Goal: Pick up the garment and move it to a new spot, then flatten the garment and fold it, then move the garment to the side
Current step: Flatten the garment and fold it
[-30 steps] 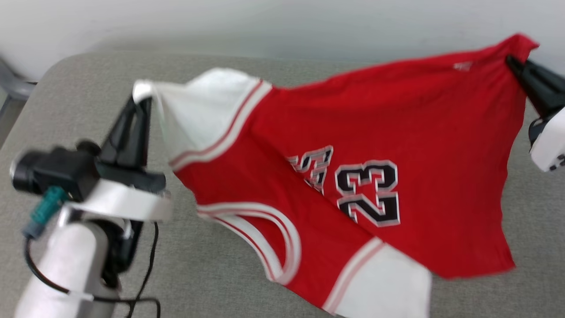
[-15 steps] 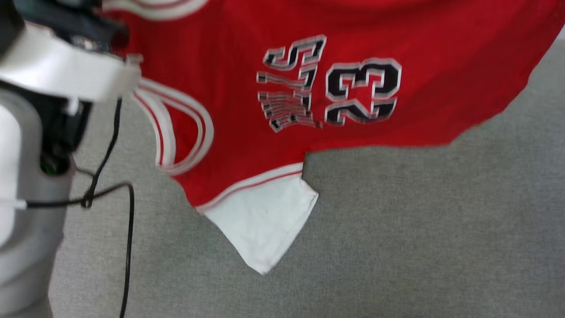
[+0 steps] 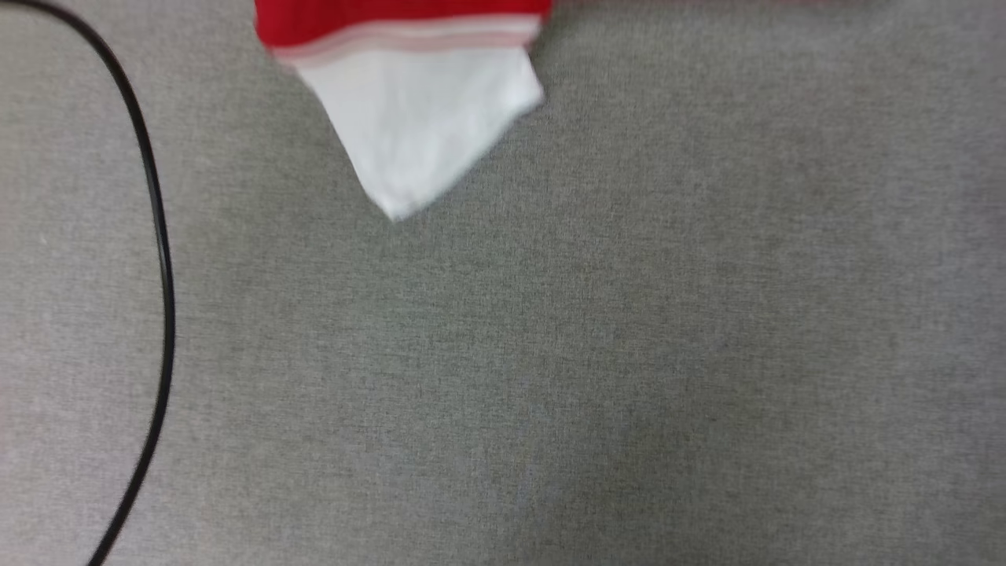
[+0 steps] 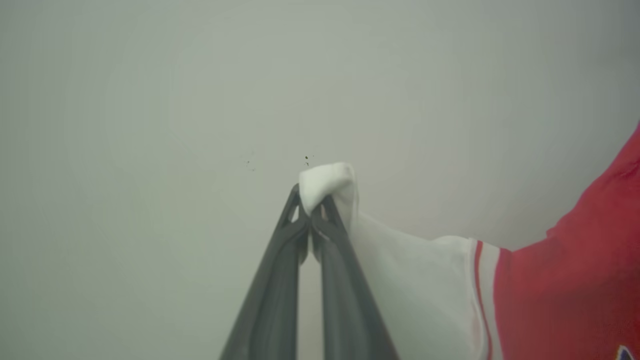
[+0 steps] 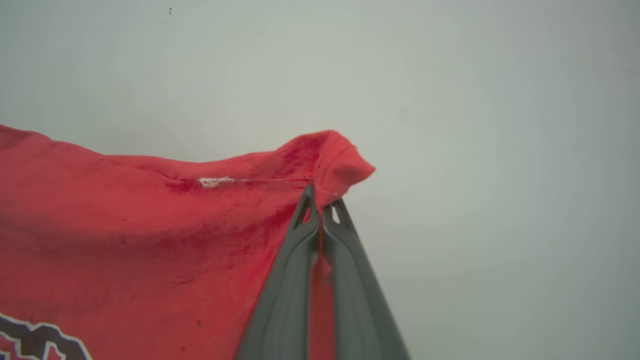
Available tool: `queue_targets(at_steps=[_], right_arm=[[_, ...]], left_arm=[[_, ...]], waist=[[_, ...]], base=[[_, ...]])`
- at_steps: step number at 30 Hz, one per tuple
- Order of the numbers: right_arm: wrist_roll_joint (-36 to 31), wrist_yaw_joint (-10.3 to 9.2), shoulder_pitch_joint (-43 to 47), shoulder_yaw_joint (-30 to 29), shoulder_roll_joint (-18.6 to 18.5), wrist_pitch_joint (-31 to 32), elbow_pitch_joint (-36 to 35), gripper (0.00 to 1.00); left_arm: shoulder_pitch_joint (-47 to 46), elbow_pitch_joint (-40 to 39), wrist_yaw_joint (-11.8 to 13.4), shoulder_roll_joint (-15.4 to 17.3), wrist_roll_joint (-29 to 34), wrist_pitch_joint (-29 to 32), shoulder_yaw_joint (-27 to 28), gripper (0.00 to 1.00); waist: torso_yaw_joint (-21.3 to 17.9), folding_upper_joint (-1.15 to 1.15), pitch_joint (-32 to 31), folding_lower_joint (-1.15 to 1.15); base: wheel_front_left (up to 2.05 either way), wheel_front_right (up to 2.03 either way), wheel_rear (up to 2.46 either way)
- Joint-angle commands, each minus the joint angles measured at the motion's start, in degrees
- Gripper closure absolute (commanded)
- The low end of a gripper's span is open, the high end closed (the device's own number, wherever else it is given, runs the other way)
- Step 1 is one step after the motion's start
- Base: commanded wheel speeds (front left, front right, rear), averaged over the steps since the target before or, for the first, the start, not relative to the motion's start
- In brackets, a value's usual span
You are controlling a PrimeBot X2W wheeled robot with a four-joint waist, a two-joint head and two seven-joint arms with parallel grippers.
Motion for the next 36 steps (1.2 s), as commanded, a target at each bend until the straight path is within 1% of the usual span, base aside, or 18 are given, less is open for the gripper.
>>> queue_targets(at_steps=[1,5,9,12,16,22,25,26,30,33,36], right_arm=[[-0.52,-0.09,-2.97,0.51,0.64,-0.62,1.49,1.00],[-1.79,-0.09,-11.59,2.14,1.77,-2.73,7.69,1.00],[-2.63,-0.09,-18.33,4.09,2.61,-4.97,13.18,1.00],[-2.37,-0.09,-22.08,5.57,3.00,-6.59,17.12,1.00],[-1.94,-0.09,-23.93,7.83,3.55,-9.03,22.88,1.00],[0.78,-0.09,-20.41,12.00,3.55,-13.40,29.38,1.00],[2.99,-0.09,-17.12,14.27,3.67,-15.77,31.14,1.00],[2.99,-0.09,-17.12,14.27,3.67,-15.77,31.14,1.00],[6.44,-0.09,-10.35,17.48,3.33,-18.24,31.91,1.00],[9.10,-0.09,-4.85,19.87,2.78,-19.59,31.23,1.00],[11.50,-0.09,1.83,22.03,1.95,-20.66,29.99,1.00]], left_arm=[[-2.93,1.86,-0.20,-0.35,0.35,-0.69,-0.36,1.00],[-12.02,8.76,-0.70,-0.17,0.91,-2.70,-1.16,1.00],[-18.24,14.04,-0.97,-0.09,1.14,-4.58,-2.45,1.00],[-21.24,17.32,-1.18,0.12,1.00,-5.70,-3.61,1.00],[-21.64,21.49,-1.30,-0.14,0.07,-8.02,-4.59,1.00],[-16.10,25.30,-1.35,-0.26,-2.79,-11.74,-6.04,1.00],[-11.11,25.33,-1.37,-0.19,-4.08,-13.18,-6.75,1.00],[-11.11,25.33,-1.37,-0.19,-4.08,-13.18,-6.75,1.00],[-2.36,23.40,-1.39,-0.27,-5.89,-14.15,-7.38,1.00],[5.55,20.60,-0.78,0.10,-6.39,-14.54,-7.60,1.00],[14.71,16.33,1.03,0.12,-7.42,-14.68,-7.43,1.00]], waist=[[0.10,0.00,2.29,-0.01],[-0.42,0.00,4.15,-0.01],[-0.73,0.00,5.11,-0.01],[-0.86,0.00,5.68,-0.01],[-0.85,0.00,6.45,-0.01],[-0.59,0.00,6.21,-0.01],[-0.49,0.00,4.99,-0.01],[-0.49,0.00,4.99,-0.01],[-0.40,0.00,2.57,-0.01],[-0.61,0.00,0.38,-0.01],[-0.87,0.00,-2.15,-0.01]], base=[[0.00,0.00,0.00],[0.00,0.00,0.00],[0.00,0.00,0.00],[0.00,0.00,0.00],[0.00,0.00,0.00],[0.00,0.00,0.00],[0.00,0.00,0.00],[0.00,0.00,0.00],[0.00,0.00,0.00],[0.00,0.00,0.00],[0.00,0.00,0.00]])
